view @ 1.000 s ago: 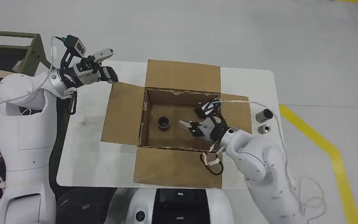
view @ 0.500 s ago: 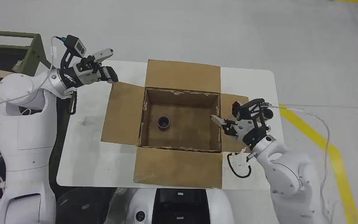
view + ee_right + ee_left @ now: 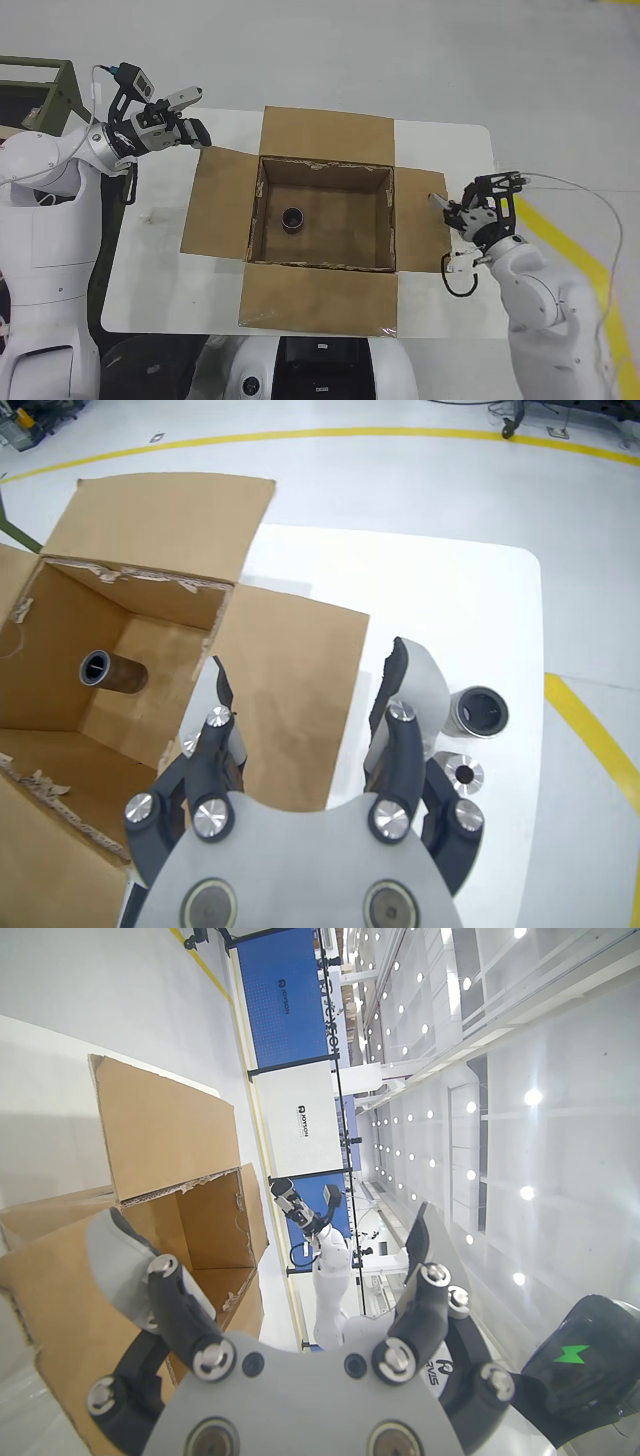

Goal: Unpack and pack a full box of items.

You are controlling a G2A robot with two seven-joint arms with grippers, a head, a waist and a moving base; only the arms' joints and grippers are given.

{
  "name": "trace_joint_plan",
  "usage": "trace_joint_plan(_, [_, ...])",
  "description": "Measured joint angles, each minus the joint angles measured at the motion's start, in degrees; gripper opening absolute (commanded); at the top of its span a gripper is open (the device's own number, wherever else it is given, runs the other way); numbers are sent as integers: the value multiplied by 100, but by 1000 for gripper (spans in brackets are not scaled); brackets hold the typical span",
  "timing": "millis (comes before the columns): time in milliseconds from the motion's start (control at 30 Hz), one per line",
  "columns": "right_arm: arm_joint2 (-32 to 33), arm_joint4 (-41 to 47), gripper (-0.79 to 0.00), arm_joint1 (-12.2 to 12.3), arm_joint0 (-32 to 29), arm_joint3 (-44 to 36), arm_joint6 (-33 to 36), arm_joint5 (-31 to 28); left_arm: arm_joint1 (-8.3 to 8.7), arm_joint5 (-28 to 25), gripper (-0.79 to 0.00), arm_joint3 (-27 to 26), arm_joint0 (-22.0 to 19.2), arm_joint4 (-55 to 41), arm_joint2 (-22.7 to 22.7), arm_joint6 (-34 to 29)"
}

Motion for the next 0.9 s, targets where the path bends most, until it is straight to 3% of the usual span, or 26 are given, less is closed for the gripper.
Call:
trace_joint_plan(500, [865, -250, -219, 116, -165, 473, 254, 313, 0, 0, 0, 0, 0, 0, 0, 0])
trace_joint_plan(900, [858, -263, -185, 181, 74, 1287, 492, 195, 0, 0, 0, 0, 0, 0, 0, 0])
